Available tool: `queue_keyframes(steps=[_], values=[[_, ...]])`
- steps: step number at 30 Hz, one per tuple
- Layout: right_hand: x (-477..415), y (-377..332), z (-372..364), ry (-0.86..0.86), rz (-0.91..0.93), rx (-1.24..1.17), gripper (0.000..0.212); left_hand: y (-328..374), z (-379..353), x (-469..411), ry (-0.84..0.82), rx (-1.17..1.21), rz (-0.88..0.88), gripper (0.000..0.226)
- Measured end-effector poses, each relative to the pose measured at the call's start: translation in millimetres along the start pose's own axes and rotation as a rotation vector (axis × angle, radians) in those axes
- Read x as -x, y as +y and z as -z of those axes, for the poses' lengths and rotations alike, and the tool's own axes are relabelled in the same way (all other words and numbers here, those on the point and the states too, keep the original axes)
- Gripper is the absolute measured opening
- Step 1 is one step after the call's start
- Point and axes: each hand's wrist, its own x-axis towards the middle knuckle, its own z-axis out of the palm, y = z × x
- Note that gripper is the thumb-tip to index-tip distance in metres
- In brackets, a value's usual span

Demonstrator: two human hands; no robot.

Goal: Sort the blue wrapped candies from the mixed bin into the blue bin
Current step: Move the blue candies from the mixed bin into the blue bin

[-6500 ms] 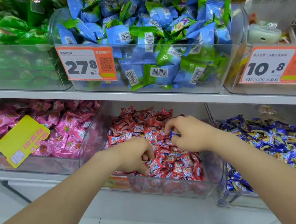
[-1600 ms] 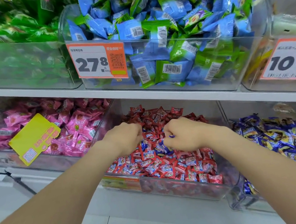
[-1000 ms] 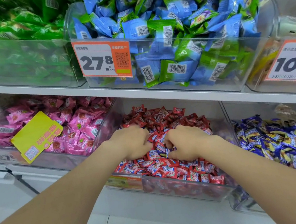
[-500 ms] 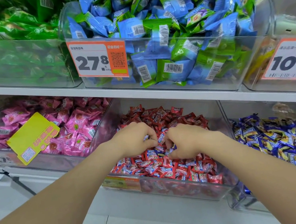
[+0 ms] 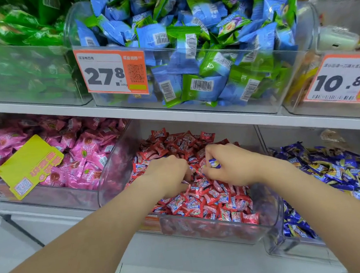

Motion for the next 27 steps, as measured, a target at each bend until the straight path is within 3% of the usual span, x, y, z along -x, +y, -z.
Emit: queue_keyframes(steps=[2, 5, 9, 13, 16, 18, 19, 24, 26, 27], values=[[2, -4, 0, 0.004, -0.008, -0.092, 0.011, -5, 1, 1, 0.020, 0.070, -0.003, 0.018], [1, -13, 1, 0.004, -0.053, -0.108, 0.020, -13, 7, 5, 0.097, 0.202, 0.013, 0.020], [-8, -18, 0, 0.049, -0.181, -0.198, 0.044, -25, 21, 12, 0.235, 0.370, 0.060, 0.026], [-20, -28, -6, 0.050, -0.124, -0.067, 0.060, -30, 32, 20, 0.261, 0.403, 0.220, 0.031], [-30, -37, -16, 0.008, -0.102, -0.029, 0.050, -31, 31, 24, 0.235, 0.417, 0.286, 0.046], [-36, -43, -25, -0.011, -0.074, 0.022, 0.024, -34, 28, 23, 0.208, 0.399, 0.296, 0.054], [-37, -47, -29, -0.021, -0.057, 0.037, 0.019, -36, 27, 22, 0.192, 0.384, 0.310, 0.052], [-43, -62, -43, -0.185, 0.026, 0.142, 0.047, -46, 20, 18, 0.135, 0.353, 0.329, 0.020], [-42, -60, -37, -0.204, 0.014, 0.196, 0.047, -48, 18, 17, 0.109, 0.326, 0.298, 0.006], [-39, -58, -32, -0.213, 0.015, 0.209, 0.040, -49, 17, 17, 0.088, 0.318, 0.274, 0.018]])
